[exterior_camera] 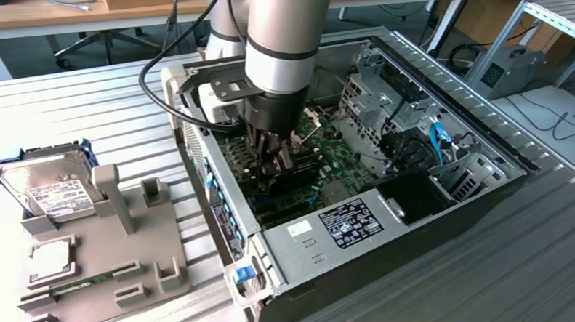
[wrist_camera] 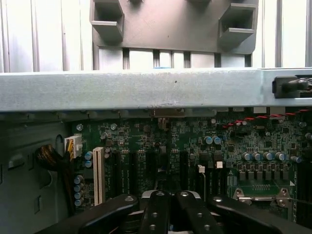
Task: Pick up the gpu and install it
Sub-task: 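Press down on the gpu until it lock into place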
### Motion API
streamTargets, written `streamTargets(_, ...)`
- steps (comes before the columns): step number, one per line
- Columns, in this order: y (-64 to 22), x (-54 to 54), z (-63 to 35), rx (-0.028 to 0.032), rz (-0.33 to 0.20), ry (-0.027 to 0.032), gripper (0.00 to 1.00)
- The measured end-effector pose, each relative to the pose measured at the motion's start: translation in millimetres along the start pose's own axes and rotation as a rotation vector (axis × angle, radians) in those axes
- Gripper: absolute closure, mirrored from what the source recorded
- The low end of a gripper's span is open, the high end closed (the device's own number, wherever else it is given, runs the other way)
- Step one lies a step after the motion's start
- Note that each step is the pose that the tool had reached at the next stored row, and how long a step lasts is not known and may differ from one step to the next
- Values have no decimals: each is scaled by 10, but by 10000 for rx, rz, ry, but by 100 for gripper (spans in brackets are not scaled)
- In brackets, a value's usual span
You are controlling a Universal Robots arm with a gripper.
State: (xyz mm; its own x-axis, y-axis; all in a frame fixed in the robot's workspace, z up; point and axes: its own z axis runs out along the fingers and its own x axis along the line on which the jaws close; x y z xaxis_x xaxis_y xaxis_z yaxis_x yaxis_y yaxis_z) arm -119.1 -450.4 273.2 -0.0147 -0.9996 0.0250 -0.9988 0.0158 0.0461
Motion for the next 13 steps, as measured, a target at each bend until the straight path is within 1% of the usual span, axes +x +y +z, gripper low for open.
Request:
streamTargets(4,0,7,4,-3,-4,6,89)
streamTargets(7,-16,6,27,-8,-23,47,89)
streamTargets(12,-27,6,36,-5,-36,71,89)
streamTargets(13,-28,5,24,3,-37,65,89)
